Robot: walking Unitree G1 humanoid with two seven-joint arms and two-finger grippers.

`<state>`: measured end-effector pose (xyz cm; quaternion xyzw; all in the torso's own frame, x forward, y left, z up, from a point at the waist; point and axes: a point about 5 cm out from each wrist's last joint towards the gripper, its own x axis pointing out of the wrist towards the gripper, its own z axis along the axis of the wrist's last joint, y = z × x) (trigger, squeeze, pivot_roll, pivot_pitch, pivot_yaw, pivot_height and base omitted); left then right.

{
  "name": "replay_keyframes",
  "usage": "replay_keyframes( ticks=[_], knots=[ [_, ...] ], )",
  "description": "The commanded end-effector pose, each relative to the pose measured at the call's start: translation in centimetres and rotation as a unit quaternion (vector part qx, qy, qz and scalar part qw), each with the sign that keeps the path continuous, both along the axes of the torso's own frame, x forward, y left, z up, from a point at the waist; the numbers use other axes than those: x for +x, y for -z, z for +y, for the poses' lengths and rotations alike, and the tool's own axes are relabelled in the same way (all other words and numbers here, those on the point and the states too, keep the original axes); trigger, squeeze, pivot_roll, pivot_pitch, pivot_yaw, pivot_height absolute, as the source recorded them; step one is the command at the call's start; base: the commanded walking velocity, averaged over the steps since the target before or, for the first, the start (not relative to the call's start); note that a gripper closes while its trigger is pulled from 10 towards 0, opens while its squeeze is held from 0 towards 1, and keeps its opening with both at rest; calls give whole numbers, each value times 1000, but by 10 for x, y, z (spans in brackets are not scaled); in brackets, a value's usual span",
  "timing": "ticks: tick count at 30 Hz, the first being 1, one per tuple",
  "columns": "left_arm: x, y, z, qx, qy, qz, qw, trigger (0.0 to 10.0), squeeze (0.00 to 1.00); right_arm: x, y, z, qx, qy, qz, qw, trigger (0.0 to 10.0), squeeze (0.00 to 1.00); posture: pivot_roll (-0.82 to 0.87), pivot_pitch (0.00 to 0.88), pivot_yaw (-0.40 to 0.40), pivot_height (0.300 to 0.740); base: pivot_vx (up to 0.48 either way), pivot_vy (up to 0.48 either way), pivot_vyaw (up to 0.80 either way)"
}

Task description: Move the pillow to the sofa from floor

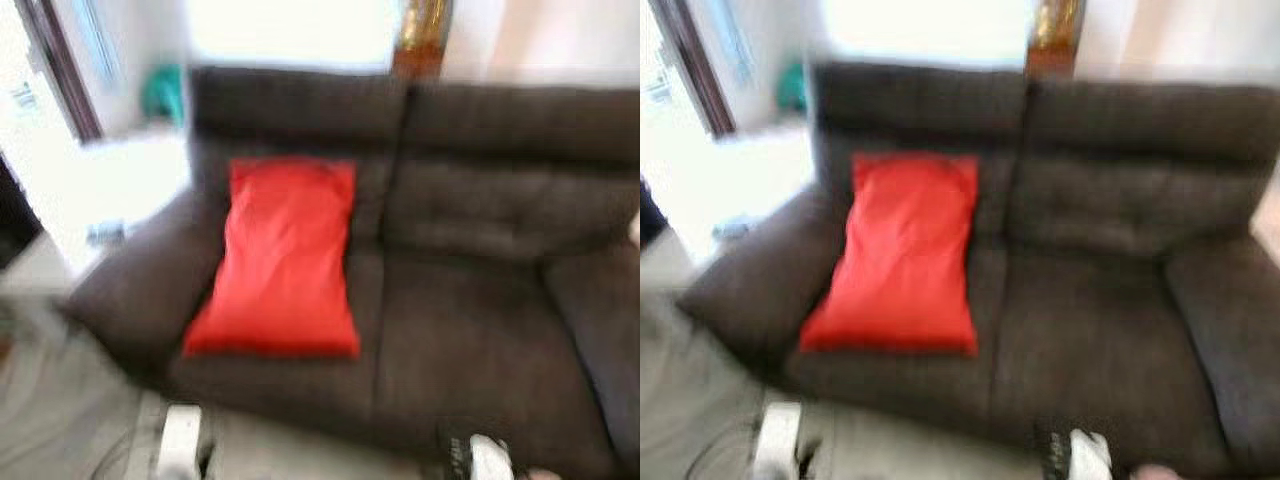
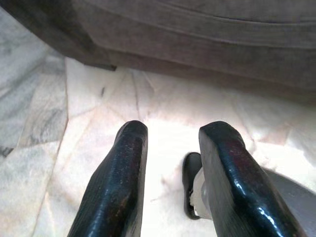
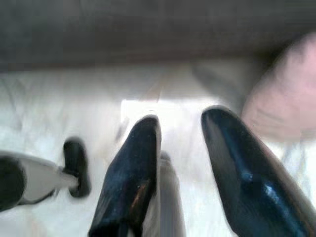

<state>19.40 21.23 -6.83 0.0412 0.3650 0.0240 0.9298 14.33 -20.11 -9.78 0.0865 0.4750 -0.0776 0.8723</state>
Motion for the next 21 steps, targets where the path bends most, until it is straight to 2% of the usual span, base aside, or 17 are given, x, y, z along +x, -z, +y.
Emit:
replay_keyframes(
  ticks=[1,12,21],
  knots=[
    [12,-7,-1,0,4,-19,1000,10000,0,3,-2,-5,-6,4,-6,1000,10000,0,29,0,-55,736,-292,0,0],
    [11,-6,-1,1,4,-18,1000,10000,0,3,-2,-5,-4,4,-12,1000,10000,0,29,0,-59,736,-282,0,0],
    [9,-6,0,-2,-1,-25,1000,10000,0,1,-3,-4,2,-2,-26,1000,10000,0,28,0,-62,736,0,0,0]
  ],
)
